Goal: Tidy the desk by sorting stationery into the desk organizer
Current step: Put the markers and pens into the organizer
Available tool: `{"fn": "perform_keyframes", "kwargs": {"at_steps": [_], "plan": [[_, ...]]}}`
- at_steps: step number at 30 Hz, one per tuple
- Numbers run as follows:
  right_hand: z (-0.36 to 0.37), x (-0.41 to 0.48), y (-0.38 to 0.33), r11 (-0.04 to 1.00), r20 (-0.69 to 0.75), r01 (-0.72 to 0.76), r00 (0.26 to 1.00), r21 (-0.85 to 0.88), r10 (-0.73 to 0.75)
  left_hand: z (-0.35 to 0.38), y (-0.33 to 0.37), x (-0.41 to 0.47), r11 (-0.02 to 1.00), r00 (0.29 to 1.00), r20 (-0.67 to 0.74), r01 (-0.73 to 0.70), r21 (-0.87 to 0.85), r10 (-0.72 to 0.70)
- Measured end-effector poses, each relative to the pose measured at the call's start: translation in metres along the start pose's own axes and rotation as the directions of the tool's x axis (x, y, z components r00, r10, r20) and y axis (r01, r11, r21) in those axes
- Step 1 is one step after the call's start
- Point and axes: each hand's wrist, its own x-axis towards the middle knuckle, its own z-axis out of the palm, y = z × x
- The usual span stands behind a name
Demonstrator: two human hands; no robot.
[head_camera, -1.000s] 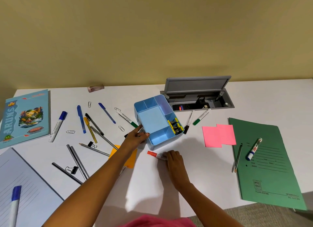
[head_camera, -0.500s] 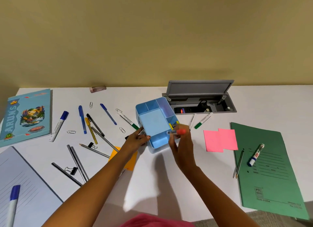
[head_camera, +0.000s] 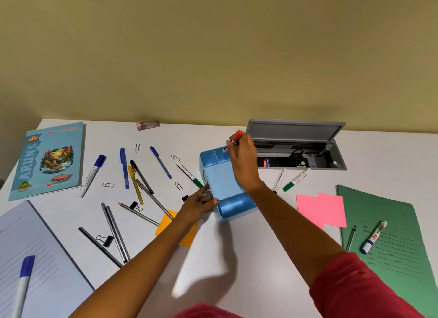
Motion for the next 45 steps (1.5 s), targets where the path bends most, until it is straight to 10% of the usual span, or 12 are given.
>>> {"fn": "perform_keyframes", "kwargs": {"at_steps": [31, 40, 45], "plan": [[-0.001, -0.014, 0.003, 0.997, -0.014, -0.072, 0.997, 0.007, 0.072, 0.001, -0.005, 0.002, 0.994, 1.000, -0.031, -0.001, 0.113, 0.005], [0.016, -0.050, -0.029, 0.978, 0.021, 0.198, 0.980, -0.059, -0.197, 0.003, -0.023, -0.007, 0.995, 0.999, -0.020, -0.022, 0.092, 0.024], [0.055, -0.062, -0.041, 0.894, 0.319, 0.374, 0.903, -0.248, -0.290, 0.007, -0.028, -0.015, 0.988, 0.997, -0.061, -0.036, 0.150, 0.046]]}}
